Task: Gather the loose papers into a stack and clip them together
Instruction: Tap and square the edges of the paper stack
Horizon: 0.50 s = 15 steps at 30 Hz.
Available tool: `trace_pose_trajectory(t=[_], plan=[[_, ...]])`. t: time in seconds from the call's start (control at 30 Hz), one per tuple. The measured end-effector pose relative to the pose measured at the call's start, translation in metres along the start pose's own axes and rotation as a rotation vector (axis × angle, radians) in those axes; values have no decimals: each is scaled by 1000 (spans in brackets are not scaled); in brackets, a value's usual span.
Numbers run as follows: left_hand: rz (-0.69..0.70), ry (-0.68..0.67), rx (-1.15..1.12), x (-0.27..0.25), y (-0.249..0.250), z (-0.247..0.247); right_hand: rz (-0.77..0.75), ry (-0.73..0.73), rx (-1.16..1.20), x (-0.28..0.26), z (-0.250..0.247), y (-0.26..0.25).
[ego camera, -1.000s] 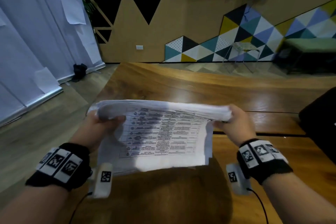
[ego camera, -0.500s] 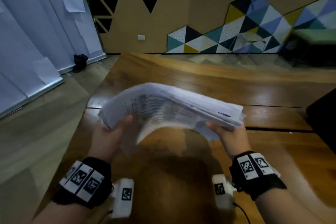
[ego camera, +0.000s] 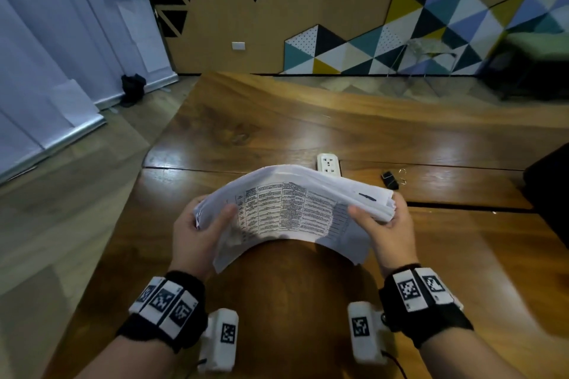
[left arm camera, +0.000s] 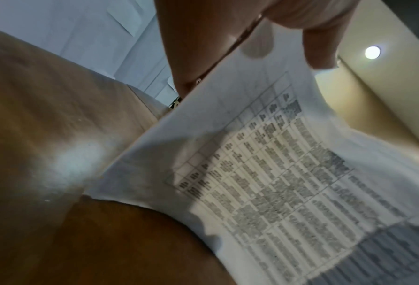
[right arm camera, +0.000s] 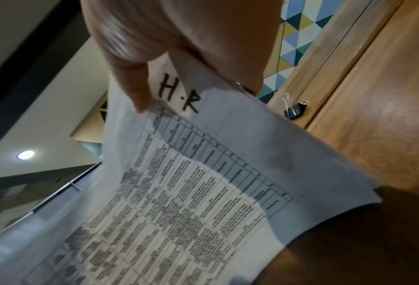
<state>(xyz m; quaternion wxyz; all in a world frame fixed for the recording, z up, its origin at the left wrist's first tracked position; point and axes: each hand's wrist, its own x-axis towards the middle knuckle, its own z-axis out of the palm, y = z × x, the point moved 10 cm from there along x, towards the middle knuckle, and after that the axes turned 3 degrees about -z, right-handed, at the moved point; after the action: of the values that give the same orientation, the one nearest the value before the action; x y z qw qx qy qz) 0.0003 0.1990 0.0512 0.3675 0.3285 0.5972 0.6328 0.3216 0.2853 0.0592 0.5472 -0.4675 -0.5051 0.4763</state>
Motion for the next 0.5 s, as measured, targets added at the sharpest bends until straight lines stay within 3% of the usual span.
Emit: trace_pose_trajectory(t=[0.23, 0.5], plan=[[-16, 187, -69, 2, 6, -7, 33, 235, 93, -6, -4, -16], [-15, 169, -86, 3, 5, -10, 131, 357, 125, 0, -8, -10]])
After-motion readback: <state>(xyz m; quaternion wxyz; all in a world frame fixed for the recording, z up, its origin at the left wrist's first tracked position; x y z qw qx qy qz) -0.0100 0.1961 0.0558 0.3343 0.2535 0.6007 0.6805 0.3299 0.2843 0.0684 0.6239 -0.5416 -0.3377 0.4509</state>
